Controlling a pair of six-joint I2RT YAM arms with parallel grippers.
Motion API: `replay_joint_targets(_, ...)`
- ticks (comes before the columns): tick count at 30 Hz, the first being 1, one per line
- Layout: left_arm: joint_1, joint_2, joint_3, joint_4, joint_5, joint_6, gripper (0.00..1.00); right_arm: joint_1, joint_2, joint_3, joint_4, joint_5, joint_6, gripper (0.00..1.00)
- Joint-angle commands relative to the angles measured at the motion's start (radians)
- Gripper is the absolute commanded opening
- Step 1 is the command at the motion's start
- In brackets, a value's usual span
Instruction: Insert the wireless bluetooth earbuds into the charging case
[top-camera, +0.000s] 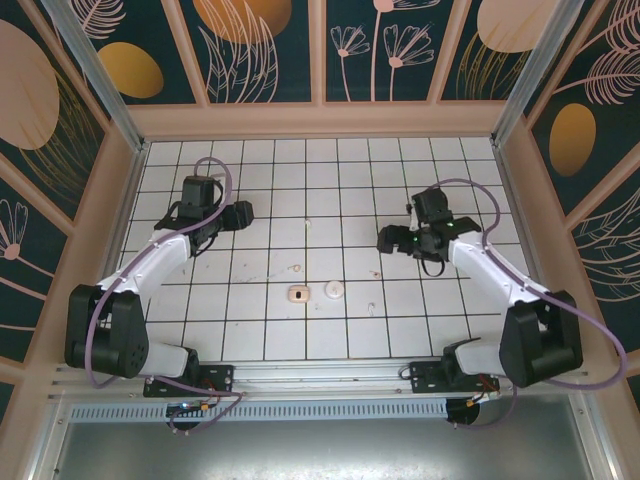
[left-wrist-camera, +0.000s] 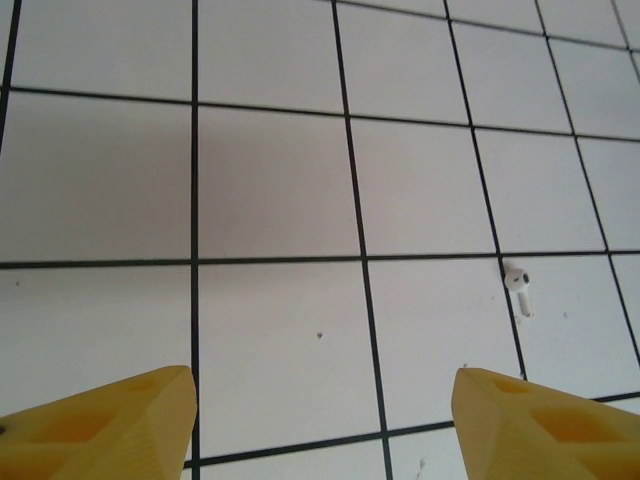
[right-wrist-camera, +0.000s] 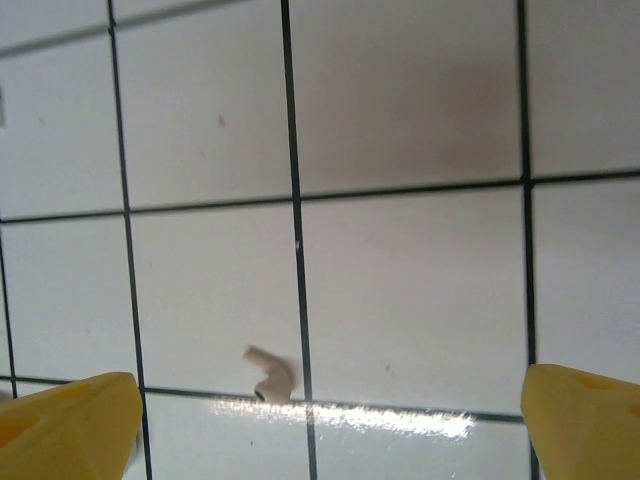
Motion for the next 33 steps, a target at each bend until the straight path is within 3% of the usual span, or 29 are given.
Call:
replay_joint_targets(1,-0.004,0.002,-0.022,-0.046,0.015,-0.034,0.67,0.046,0.047,0.070,-0.068,-0.042,0.048,0.93)
replay_joint_targets(7,-0.004,-0.003,-0.044,-0.055,0.008,-0.051,0.67,0.186,0.162,0.193,-0.221,-0.017,0.153,0.82)
replay_joint_targets(14,-0.004,-0.014,-0.060,-0.071,-0.006,-0.052,0.67,0.373,0.267,0.295,-0.268,-0.047,0.282,0.71)
replay_joint_targets(19,-0.004,-0.014,-0.066,-0.071,-0.007,-0.057,0.67,0.452,0.373,0.357,-0.305,-0.069,0.369,0.69)
replay_joint_targets(33,-0.004,-0.009,-0.070,-0.065,-0.008,-0.051,0.67,0.505,0.531,0.400,-0.277,-0.070,0.457,0.67)
